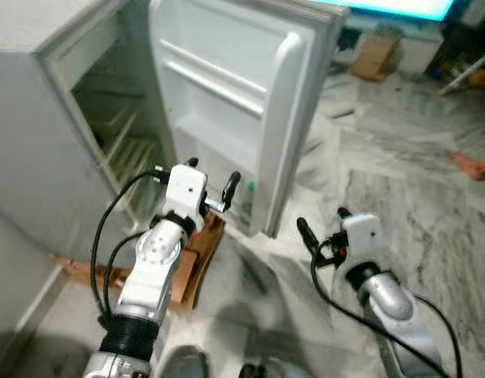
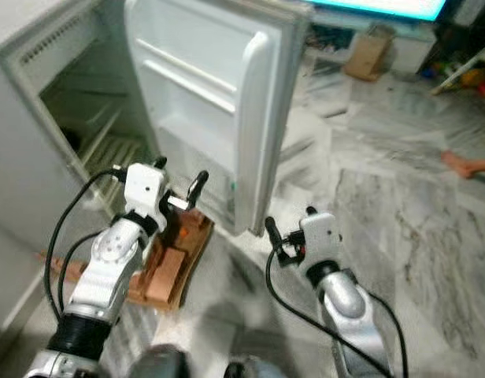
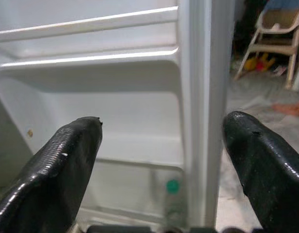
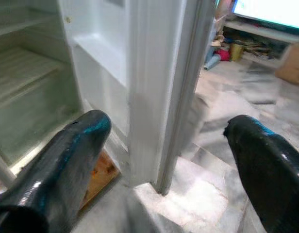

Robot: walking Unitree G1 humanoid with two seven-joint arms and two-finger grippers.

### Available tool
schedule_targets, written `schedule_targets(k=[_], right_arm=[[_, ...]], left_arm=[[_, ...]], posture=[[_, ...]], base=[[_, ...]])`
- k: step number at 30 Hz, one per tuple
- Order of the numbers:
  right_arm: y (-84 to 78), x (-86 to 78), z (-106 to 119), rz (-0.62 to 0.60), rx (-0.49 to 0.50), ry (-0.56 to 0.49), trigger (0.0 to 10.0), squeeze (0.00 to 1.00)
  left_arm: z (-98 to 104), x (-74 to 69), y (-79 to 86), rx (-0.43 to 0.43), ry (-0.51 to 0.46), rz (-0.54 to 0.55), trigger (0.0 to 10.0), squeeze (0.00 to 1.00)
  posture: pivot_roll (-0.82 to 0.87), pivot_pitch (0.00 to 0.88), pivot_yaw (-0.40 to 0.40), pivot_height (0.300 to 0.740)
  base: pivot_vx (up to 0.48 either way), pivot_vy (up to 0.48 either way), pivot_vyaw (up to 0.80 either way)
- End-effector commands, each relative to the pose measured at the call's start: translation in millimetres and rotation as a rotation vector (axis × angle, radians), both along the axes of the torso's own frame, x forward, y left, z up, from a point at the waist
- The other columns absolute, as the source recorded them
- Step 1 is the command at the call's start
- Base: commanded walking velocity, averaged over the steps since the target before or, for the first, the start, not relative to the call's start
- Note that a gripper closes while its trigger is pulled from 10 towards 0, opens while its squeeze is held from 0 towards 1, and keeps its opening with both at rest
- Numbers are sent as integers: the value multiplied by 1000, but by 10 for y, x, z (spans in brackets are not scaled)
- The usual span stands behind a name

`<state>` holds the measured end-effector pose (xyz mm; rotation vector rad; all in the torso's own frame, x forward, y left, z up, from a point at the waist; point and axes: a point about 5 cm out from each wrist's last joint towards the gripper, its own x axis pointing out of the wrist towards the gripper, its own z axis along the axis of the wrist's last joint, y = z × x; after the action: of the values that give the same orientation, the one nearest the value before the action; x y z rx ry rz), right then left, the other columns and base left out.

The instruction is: Restocking fridge

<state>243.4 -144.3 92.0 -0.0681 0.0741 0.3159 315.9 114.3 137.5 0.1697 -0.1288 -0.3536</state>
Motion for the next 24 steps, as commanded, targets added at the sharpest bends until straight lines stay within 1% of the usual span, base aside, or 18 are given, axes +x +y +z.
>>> schedule_targets(k=[1, 3, 7, 11, 13, 14, 15, 17, 20, 22, 23, 24], right_arm=[[-67, -5, 2, -13, -33, -6, 10000, 0], [-60, -1, 19, -12, -39, -18, 10000, 0], [-52, -6, 28, -12, -48, -26, 10000, 0], [-60, -13, 28, -20, -51, -29, 10000, 0], [-62, -14, 28, -21, -54, -30, 10000, 0], [-64, -13, 28, -22, -56, -31, 10000, 0], [-64, -13, 28, -22, -56, -31, 10000, 0], [-67, -6, 24, -25, -56, -29, 10000, 0], [-59, 1, 26, -25, -56, -30, 10000, 0], [-49, 22, 18, -26, -53, -31, 10000, 0], [-46, 29, 17, -27, -53, -32, 10000, 0], [-46, 29, 17, -27, -53, -32, 10000, 0]], left_arm=[[27, 67, -102, 11, 2, -4, 10000, 0], [60, 121, -123, 10, -6, -4, 10000, 0], [95, 167, -169, 12, -14, -20, 10000, 0], [60, 237, -185, 29, 1, -7, 10000, 0], [41, 272, -160, 32, 13, 24, 10000, 0], [18, 313, -128, 41, 28, 58, 10000, 0], [18, 313, -128, 41, 28, 58, 10000, 0], [14, 387, -74, 48, 40, 115, 10000, 0], [27, 419, -59, 49, 38, 120, 10000, 0], [38, 472, -32, 54, 38, 137, 10000, 0], [67, 485, -34, 36, 28, 136, 10000, 0], [67, 485, -34, 36, 28, 136, 10000, 0]], posture=[[111, 96, -38, 740], [108, 97, -36, 740], [98, 101, -29, 740], [92, 104, -29, 740], [92, 102, -32, 740], [92, 101, -34, 740], [92, 101, -34, 740], [94, 94, -39, 740], [94, 93, -38, 740], [95, 93, -37, 740], [95, 93, -37, 740], [95, 93, -37, 740]], base=[[480, 0, 0], [480, 0, 0], [480, 0, 0], [480, 0, 0], [480, 0, 0], [480, 0, 0], [480, 0, 0], [480, 0, 0], [480, 0, 0], [480, 0, 0], [480, 0, 0], [480, 0, 0]])
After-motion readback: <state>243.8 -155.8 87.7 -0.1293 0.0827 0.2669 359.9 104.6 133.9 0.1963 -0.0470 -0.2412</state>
